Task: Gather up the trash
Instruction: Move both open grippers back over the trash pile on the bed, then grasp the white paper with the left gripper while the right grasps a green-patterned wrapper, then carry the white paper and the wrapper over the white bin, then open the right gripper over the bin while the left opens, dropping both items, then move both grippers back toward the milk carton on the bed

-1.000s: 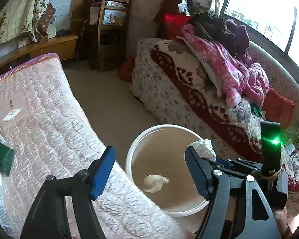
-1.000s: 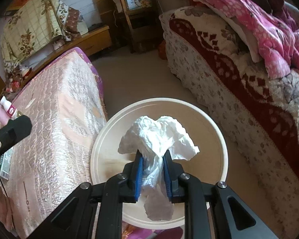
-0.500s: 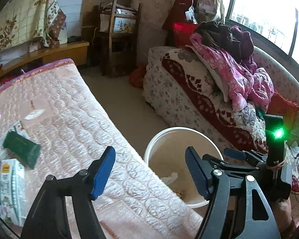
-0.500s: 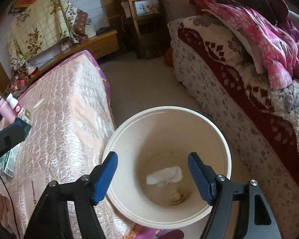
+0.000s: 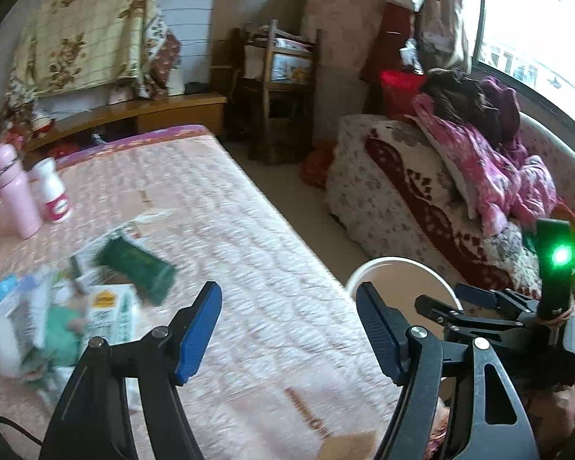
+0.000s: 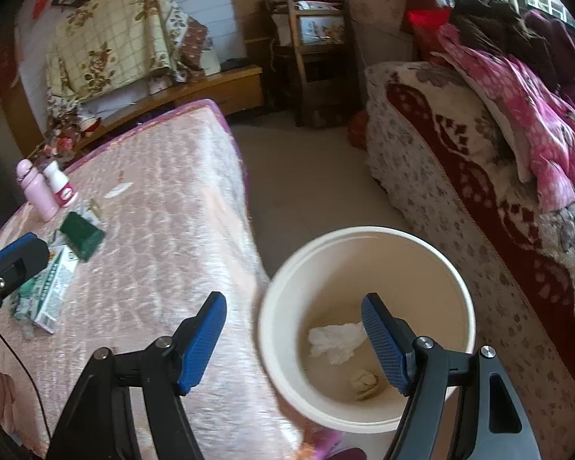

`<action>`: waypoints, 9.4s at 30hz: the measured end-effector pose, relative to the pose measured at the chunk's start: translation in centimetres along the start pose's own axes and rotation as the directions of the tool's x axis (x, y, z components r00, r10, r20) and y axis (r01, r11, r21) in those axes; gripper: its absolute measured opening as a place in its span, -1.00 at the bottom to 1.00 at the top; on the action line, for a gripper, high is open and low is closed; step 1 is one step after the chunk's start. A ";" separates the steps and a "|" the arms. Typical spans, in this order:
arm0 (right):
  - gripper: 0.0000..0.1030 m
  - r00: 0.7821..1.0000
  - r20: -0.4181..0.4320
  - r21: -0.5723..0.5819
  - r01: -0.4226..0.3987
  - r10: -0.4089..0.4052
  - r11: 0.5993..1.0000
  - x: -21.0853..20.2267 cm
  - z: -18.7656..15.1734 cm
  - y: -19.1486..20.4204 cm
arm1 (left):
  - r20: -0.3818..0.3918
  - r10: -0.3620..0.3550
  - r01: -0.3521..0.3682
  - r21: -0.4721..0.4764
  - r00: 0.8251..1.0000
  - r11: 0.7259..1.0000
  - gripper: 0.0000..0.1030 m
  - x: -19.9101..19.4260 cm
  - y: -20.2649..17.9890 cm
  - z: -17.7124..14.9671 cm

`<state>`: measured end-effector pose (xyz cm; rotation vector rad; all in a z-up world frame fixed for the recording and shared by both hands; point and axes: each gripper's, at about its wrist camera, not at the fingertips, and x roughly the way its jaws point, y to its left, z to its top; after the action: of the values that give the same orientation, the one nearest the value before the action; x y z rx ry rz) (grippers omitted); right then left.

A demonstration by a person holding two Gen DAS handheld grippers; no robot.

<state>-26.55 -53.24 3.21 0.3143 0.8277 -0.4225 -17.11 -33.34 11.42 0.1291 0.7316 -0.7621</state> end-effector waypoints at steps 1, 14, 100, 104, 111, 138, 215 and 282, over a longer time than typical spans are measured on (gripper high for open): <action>0.48 1.000 0.002 -0.005 -0.006 0.006 1.000 0.0 0.0 0.4 | 0.003 0.018 -0.018 -0.004 1.000 1.000 0.42 -0.4 0.6 -0.2; 0.48 0.994 -0.007 -0.116 -0.109 0.109 0.987 -0.2 0.0 9.2 | 0.017 0.188 -0.186 -0.080 0.982 0.979 0.42 -4.6 7.8 -2.1; -0.19 0.843 -0.307 -0.333 -0.529 0.441 0.780 5.6 -5.5 34.6 | -0.082 0.263 -0.275 -0.359 0.961 0.892 -0.46 -9.6 26.8 -7.0; -0.48 0.821 -0.310 -0.296 -0.563 0.480 0.772 5.3 -5.3 33.2 | -0.073 0.265 -0.274 -0.346 0.961 0.897 -0.46 -10.1 26.1 -7.1; -0.52 0.828 -0.263 -0.322 -0.559 0.495 0.764 2.0 -4.3 30.1 | -0.044 0.222 -0.224 -0.316 0.974 0.922 -0.46 -10.2 23.3 -5.9; -0.52 0.955 -0.064 -0.136 -0.296 0.289 0.946 -0.8 -0.5 10.3 | -0.080 -0.003 -0.003 -0.072 0.997 0.997 -0.46 -1.8 5.3 -1.5; 0.51 0.996 -0.089 0.087 -0.019 0.027 0.996 1.6 -1.3 -1.8 | -0.119 0.004 -0.005 -0.010 0.993 1.000 0.35 3.9 0.3 -1.8; 0.51 0.912 -0.210 -0.179 -0.389 0.351 0.904 5.7 0.7 25.0 | -0.322 0.263 -0.359 -0.292 0.910 0.886 0.58 -11.8 28.1 -10.5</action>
<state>-10.72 -33.04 1.91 0.2997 0.9511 0.0569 -9.98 -2.21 7.06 0.0312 1.0699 -0.2955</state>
